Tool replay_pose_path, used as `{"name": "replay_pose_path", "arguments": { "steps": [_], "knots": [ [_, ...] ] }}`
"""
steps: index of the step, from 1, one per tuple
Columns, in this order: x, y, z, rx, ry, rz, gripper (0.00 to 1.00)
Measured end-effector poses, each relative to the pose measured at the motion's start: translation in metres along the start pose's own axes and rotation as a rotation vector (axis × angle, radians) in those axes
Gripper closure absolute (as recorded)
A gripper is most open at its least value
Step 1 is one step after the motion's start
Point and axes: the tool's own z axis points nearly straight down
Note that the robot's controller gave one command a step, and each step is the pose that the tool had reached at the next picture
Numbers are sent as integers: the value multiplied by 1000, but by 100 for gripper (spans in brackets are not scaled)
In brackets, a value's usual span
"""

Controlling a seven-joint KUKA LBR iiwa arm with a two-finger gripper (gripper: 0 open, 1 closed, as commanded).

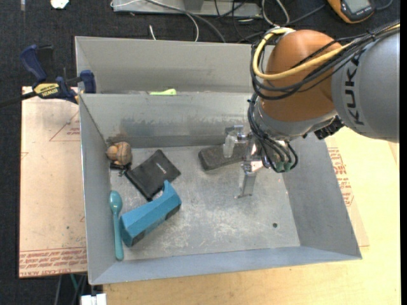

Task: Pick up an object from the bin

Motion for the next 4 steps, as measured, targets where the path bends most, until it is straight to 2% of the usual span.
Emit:
{"name": "replay_pose_path", "arguments": {
  "steps": [1,2,3,4],
  "knots": [
    [-1,0,-5,-1,-8,2,0],
    [-28,-23,89,-2,-12,35,0],
    [-64,-43,78,-1,-19,-176,0],
    [-81,-59,90,-2,-16,-110,0]
  ]
}}
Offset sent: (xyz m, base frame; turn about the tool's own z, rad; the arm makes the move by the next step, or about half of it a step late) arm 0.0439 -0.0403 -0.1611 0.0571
